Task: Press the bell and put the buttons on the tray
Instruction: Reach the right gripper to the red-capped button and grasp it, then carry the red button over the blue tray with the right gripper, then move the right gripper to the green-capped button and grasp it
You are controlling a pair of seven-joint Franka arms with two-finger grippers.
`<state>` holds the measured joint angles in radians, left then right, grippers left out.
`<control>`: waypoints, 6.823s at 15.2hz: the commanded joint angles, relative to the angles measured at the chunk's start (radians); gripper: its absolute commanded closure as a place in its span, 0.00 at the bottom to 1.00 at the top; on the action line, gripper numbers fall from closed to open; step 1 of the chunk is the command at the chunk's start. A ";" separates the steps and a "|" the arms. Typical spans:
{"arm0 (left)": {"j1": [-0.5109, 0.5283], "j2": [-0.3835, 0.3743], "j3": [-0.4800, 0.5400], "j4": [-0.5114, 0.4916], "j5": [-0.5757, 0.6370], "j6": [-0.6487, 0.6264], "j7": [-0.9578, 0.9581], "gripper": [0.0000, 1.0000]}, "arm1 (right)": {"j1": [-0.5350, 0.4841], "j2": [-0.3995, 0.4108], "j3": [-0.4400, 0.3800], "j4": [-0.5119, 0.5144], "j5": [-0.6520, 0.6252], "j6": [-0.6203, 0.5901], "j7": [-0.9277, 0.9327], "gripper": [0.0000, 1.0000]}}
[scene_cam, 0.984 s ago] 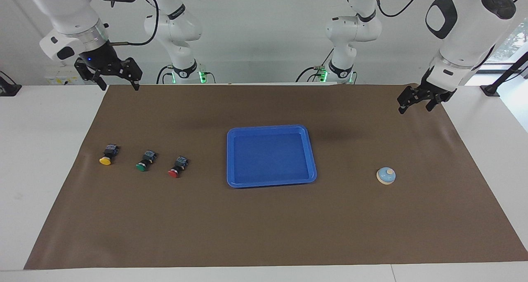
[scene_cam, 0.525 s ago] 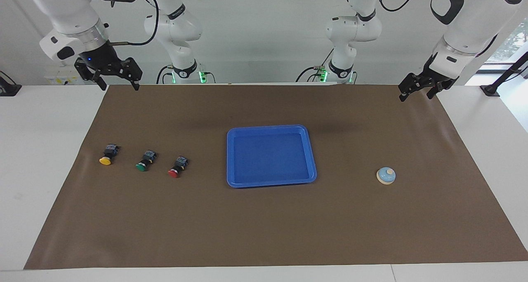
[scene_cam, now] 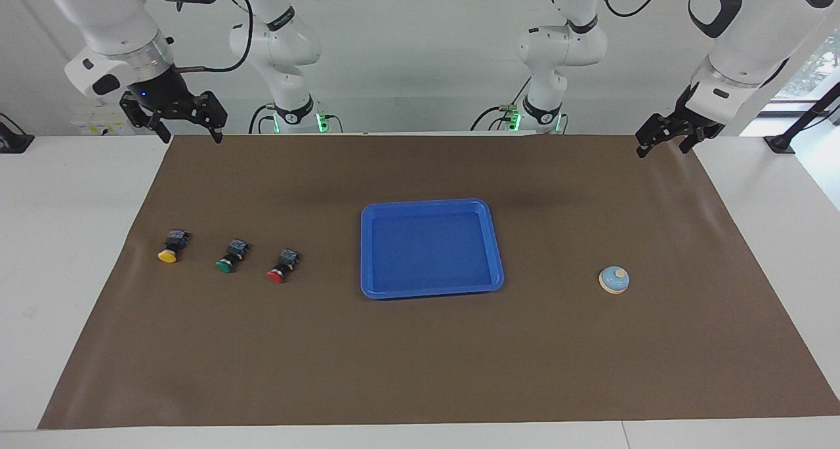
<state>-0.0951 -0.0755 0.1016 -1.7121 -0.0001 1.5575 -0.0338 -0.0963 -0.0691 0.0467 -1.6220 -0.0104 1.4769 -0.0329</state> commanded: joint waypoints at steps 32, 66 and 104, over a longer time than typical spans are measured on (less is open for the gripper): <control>0.000 -0.024 -0.002 -0.021 0.003 -0.010 -0.006 0.00 | 0.158 0.285 0.010 -0.527 0.023 1.060 0.418 0.00; 0.000 -0.024 -0.002 -0.021 0.003 -0.010 -0.006 0.00 | 0.516 0.443 0.012 -0.199 0.084 0.787 0.557 1.00; 0.000 -0.024 -0.002 -0.021 0.003 -0.010 -0.006 0.00 | -0.051 0.242 0.002 -0.521 -0.023 0.933 0.308 0.00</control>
<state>-0.0961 -0.0755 0.1001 -1.7121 -0.0001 1.5566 -0.0338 -0.1046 0.1686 0.0327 -2.1088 -0.0243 2.3505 0.2974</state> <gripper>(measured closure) 0.000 0.000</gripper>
